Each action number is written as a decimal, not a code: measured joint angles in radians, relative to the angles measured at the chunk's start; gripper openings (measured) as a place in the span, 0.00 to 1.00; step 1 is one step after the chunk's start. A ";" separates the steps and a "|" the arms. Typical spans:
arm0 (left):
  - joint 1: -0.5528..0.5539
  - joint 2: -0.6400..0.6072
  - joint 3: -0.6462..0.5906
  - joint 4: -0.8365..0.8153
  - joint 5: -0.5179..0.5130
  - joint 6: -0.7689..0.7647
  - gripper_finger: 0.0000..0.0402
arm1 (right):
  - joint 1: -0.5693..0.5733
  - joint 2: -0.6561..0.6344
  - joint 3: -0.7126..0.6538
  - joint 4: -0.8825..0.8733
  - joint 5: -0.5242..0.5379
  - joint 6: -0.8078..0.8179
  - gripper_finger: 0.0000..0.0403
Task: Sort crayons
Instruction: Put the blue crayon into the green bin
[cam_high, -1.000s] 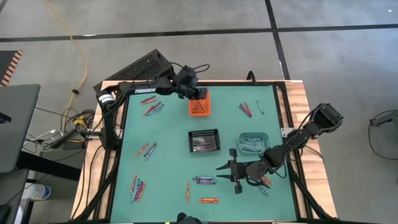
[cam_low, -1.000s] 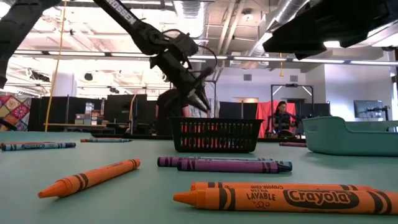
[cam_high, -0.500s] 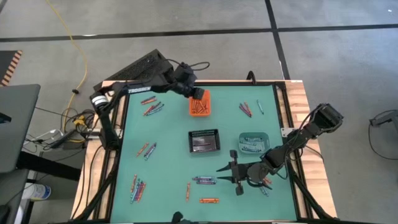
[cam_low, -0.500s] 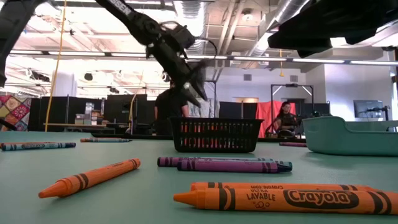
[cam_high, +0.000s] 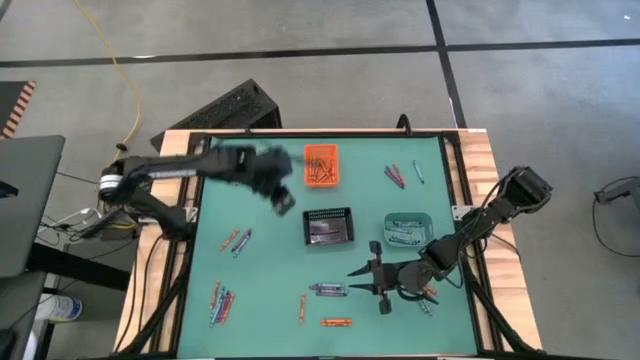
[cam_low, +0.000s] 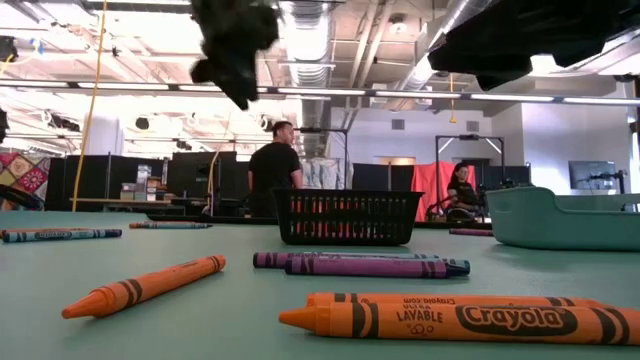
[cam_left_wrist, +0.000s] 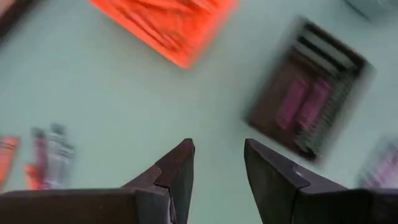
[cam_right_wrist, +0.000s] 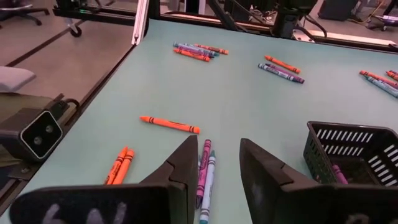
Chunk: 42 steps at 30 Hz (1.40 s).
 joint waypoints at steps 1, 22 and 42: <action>-0.053 -0.016 -0.017 -0.001 0.000 -0.018 0.32 | 0.000 0.000 0.000 0.004 0.000 0.000 0.28; -0.788 0.190 -0.438 0.912 -0.107 0.058 0.32 | 0.031 0.076 0.000 0.034 0.001 0.283 0.28; -0.832 0.276 -0.386 0.948 -0.234 0.182 0.32 | 0.233 -0.158 0.165 -1.260 -0.448 1.375 0.20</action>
